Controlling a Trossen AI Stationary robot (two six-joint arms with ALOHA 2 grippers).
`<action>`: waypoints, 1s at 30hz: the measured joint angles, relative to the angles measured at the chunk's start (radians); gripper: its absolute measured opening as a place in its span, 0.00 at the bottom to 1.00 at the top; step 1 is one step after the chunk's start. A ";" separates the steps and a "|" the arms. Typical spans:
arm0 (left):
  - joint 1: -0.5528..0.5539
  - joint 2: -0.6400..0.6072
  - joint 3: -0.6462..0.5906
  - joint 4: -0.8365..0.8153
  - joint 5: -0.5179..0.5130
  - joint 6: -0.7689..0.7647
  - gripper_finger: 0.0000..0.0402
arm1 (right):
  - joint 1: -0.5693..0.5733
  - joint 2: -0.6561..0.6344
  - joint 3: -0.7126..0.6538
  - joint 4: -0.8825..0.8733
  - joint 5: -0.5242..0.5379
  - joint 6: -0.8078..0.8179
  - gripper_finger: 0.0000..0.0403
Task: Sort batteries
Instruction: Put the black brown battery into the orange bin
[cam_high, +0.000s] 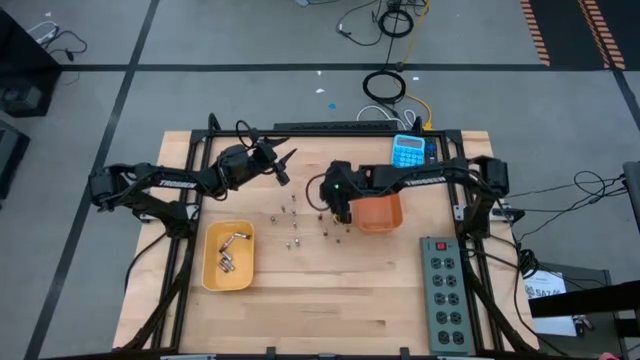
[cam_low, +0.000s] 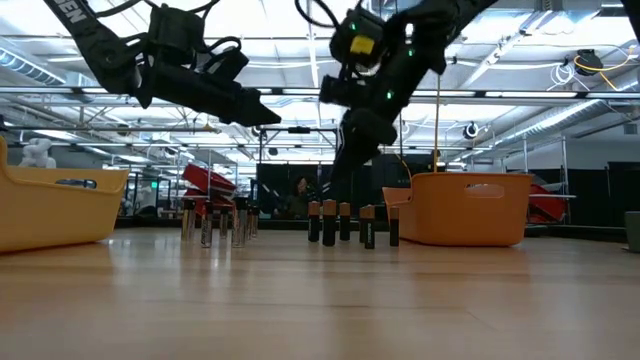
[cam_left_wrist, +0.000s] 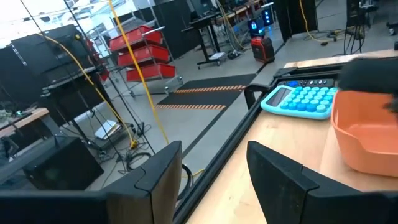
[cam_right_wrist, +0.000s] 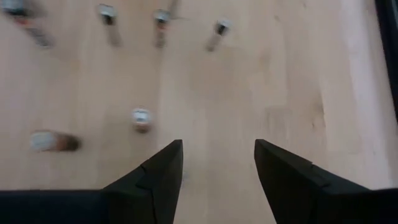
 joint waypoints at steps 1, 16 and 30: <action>0.000 0.000 0.000 0.000 0.000 0.000 0.48 | 0.008 0.000 0.016 -0.024 0.004 -0.009 0.48; 0.000 0.000 0.000 -0.008 0.022 0.000 0.48 | 0.033 0.087 0.140 -0.167 -0.019 -0.063 0.48; 0.000 0.000 0.000 -0.015 0.022 0.000 0.48 | 0.044 0.166 0.232 -0.233 -0.102 -0.114 0.48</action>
